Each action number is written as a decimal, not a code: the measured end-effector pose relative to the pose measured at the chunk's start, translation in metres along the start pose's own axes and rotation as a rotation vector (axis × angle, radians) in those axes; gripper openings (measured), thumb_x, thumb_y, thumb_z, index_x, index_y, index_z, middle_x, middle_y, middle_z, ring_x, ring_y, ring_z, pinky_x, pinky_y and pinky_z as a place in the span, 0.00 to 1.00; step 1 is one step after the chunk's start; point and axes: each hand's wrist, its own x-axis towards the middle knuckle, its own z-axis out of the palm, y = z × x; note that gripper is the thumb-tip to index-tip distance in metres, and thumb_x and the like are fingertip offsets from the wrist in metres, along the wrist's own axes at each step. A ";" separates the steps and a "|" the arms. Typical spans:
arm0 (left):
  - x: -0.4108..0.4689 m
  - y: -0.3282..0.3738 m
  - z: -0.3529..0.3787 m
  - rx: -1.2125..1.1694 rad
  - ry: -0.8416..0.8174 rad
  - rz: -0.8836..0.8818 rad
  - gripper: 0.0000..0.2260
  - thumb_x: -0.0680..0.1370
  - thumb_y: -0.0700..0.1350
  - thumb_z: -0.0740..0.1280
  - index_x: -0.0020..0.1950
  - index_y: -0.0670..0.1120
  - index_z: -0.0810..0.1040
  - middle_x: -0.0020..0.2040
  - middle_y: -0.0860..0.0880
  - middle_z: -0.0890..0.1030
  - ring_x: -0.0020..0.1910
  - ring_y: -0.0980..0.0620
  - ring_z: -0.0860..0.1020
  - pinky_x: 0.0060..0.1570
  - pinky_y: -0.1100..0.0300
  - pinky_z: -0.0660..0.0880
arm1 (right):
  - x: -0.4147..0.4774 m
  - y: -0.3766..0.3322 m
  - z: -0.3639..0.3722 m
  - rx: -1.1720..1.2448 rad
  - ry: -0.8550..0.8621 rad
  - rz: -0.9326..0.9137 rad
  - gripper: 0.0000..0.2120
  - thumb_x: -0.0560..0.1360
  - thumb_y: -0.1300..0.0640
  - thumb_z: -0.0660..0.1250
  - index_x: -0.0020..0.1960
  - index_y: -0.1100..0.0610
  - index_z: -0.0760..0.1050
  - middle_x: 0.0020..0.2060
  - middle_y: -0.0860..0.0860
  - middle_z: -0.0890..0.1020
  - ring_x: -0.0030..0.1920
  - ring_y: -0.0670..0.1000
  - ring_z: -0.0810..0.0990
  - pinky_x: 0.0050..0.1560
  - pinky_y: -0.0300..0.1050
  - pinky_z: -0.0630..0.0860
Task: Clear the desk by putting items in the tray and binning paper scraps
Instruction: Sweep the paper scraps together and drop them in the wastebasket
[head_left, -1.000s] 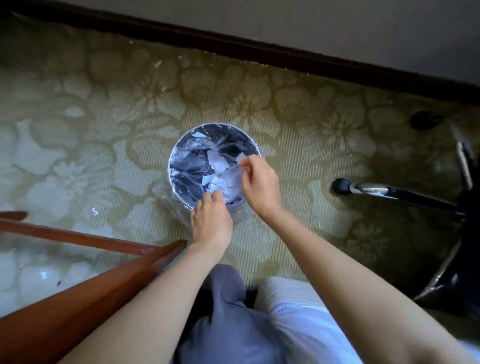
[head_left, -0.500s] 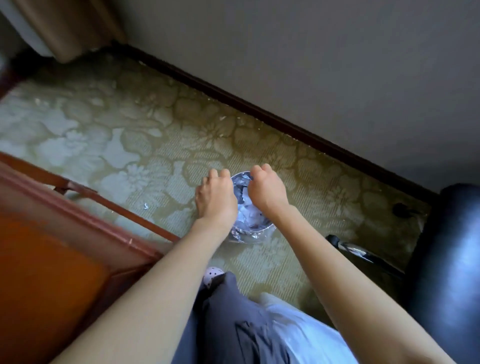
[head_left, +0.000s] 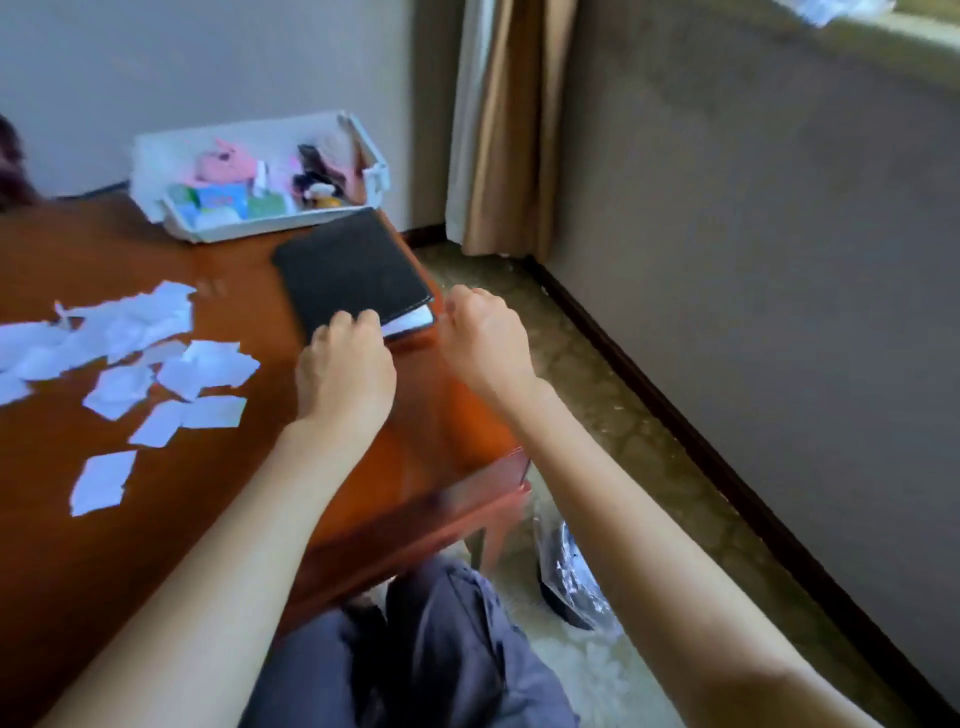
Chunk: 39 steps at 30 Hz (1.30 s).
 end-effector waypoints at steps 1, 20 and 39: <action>-0.010 -0.018 0.000 0.011 0.023 -0.034 0.16 0.81 0.38 0.52 0.66 0.40 0.71 0.62 0.38 0.74 0.61 0.38 0.72 0.58 0.47 0.70 | -0.008 -0.015 0.012 0.015 -0.002 -0.054 0.09 0.77 0.62 0.56 0.51 0.64 0.73 0.51 0.61 0.79 0.52 0.64 0.76 0.47 0.52 0.72; -0.038 -0.250 0.011 0.116 0.137 -0.562 0.25 0.81 0.54 0.52 0.76 0.48 0.51 0.77 0.39 0.43 0.75 0.34 0.39 0.71 0.36 0.41 | -0.006 -0.163 0.160 -0.194 -0.448 -0.382 0.30 0.78 0.37 0.51 0.76 0.45 0.48 0.77 0.54 0.46 0.77 0.59 0.46 0.75 0.58 0.44; -0.038 -0.240 0.004 -0.012 0.314 -0.276 0.19 0.80 0.53 0.55 0.69 0.47 0.69 0.68 0.45 0.71 0.65 0.42 0.66 0.61 0.51 0.64 | -0.008 -0.149 0.154 -0.017 -0.212 -0.420 0.19 0.79 0.52 0.56 0.69 0.54 0.67 0.65 0.58 0.70 0.65 0.61 0.68 0.65 0.52 0.67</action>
